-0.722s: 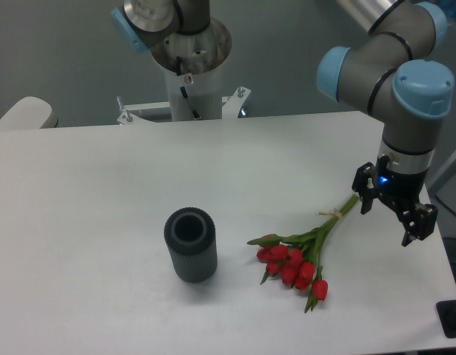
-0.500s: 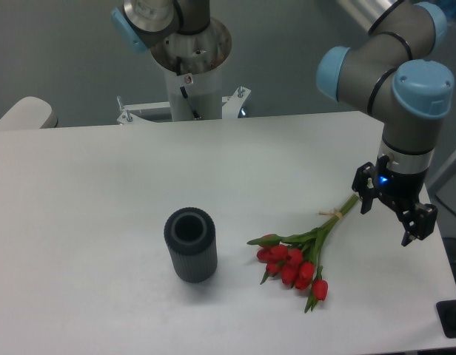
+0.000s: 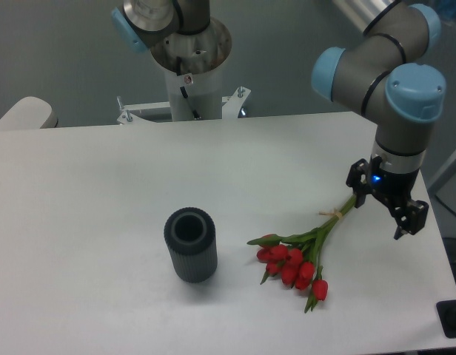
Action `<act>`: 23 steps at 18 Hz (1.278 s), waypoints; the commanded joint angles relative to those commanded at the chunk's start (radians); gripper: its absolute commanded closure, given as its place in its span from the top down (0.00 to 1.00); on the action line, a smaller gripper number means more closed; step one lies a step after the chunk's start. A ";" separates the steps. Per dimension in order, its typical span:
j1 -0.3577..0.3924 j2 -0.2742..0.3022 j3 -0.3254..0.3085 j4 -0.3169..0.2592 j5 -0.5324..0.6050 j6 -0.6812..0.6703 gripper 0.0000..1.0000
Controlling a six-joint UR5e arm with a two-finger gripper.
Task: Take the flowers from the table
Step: 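Move the open gripper over the tulip stems and lower it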
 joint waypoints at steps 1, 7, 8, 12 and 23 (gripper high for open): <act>0.000 0.002 -0.020 0.006 -0.002 -0.031 1.00; 0.002 -0.006 -0.080 0.009 -0.002 -0.183 1.00; 0.002 -0.008 -0.094 0.011 -0.002 -0.189 1.00; 0.000 -0.014 -0.170 0.069 0.047 -0.194 1.00; -0.021 -0.044 -0.267 0.184 0.046 -0.194 1.00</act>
